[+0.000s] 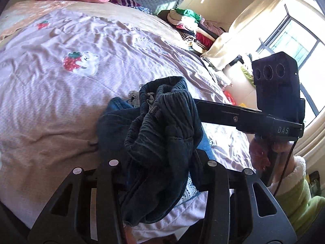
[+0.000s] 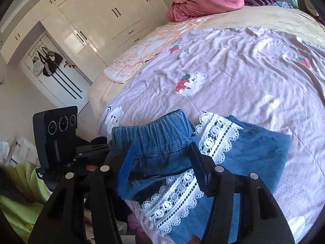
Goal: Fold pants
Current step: 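Grasp the elastic waistband with the left tool and lift it over the folded pants, then lower the waistband onto the lace hem end and open the left tool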
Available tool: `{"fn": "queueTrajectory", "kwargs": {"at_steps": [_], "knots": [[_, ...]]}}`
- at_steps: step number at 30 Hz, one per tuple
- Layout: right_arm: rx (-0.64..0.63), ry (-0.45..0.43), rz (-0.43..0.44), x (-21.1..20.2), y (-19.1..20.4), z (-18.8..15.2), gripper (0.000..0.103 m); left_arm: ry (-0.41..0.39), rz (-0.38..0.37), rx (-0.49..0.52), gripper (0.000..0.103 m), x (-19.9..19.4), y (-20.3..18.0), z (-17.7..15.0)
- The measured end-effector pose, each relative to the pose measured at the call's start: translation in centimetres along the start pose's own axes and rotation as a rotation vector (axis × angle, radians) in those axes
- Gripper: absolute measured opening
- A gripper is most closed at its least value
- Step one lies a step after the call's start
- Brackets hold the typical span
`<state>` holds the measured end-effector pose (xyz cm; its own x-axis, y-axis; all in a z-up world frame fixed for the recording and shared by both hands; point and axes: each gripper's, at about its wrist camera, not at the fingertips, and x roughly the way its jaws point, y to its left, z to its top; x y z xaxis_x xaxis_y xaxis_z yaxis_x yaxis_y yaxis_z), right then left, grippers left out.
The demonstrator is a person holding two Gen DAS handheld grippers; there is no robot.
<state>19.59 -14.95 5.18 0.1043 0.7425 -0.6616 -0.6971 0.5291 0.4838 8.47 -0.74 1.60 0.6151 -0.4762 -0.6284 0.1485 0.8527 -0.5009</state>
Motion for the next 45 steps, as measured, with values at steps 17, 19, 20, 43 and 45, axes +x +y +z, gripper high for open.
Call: {"fn": "queueTrajectory", "kwargs": {"at_steps": [17,19,20,43,45], "knots": [[0.323,-0.024,0.058,-2.7,-7.5,-4.7,0.085,-0.023,0.134,0.237,0.039,4.9,-7.0,-4.6],[0.357,0.006,0.069,-1.6,-7.6,-4.5,0.090,-0.036,0.158,0.281,0.040,4.8,-7.6,-5.2],[0.369,0.027,0.071,-1.0,-7.7,-4.4,0.091,-0.045,0.171,0.306,0.042,4.8,-7.9,-5.5],[0.351,0.004,-0.039,-1.3,-10.3,-5.0,0.042,0.056,0.059,0.348,0.052,7.7,-8.7,-5.2],[0.349,0.006,-0.056,-1.1,-10.3,-5.3,0.042,0.065,0.058,0.346,0.052,7.9,-8.6,-5.2]]}}
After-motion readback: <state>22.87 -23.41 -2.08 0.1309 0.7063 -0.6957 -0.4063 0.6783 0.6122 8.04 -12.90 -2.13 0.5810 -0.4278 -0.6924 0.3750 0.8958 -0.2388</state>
